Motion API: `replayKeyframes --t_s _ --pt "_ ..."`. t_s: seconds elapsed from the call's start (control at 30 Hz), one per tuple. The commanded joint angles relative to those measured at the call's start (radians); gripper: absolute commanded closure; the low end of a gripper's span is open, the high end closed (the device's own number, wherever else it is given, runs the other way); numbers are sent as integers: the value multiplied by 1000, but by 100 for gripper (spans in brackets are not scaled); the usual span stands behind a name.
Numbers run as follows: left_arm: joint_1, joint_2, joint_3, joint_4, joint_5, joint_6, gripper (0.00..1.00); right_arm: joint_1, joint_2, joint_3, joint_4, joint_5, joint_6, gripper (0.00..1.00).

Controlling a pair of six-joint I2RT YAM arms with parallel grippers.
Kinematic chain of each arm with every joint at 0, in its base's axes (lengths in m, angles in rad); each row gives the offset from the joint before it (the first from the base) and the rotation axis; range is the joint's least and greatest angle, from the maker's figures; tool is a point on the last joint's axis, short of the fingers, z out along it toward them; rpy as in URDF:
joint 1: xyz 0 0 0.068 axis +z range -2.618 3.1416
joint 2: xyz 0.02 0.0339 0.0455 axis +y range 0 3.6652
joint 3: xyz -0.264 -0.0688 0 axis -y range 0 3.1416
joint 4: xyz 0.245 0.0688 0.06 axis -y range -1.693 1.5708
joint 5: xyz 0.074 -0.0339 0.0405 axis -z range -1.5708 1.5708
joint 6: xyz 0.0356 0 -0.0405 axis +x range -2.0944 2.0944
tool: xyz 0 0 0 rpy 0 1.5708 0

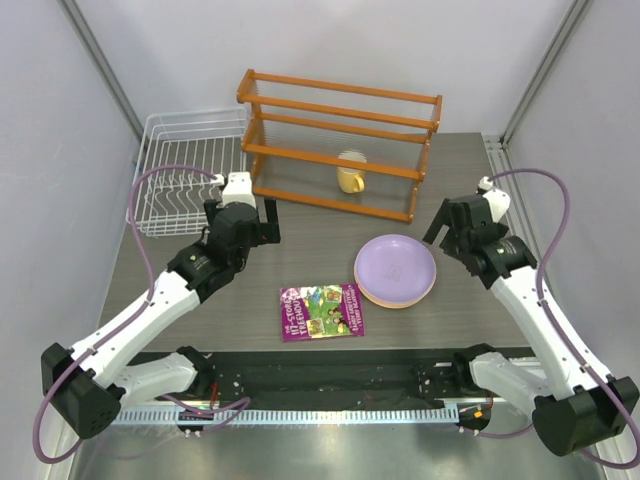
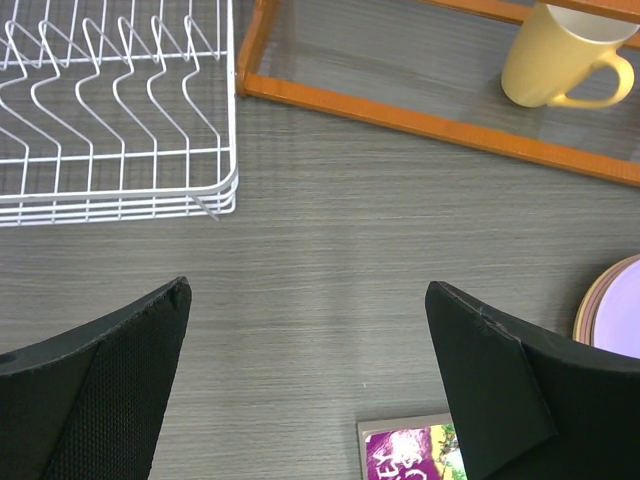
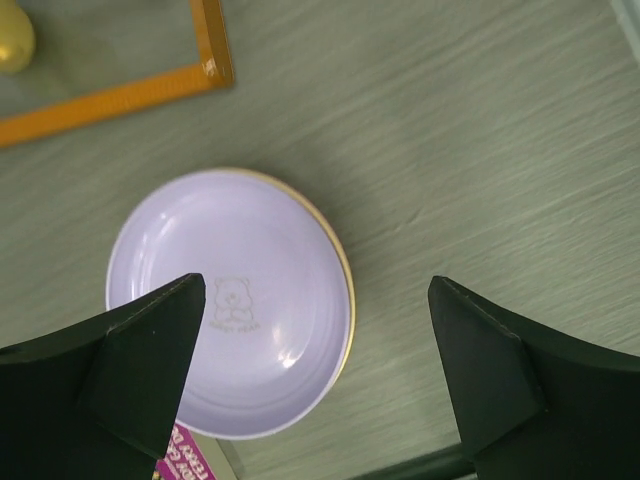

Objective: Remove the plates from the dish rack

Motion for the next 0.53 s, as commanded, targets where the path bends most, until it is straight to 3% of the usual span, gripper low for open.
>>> replayKeyframes --t_s 0.0,0.2,0.5 --pt "0 -2 47 8 -50 -26 0 -2 -53 46 53 173 -35 1" --pt "0 -19 45 21 -102 -20 0 -1 -72 22 157 270 -36 0" --pt "0 -46 29 53 -155 6 0 -2 -139 -109 409 317 -225 0"
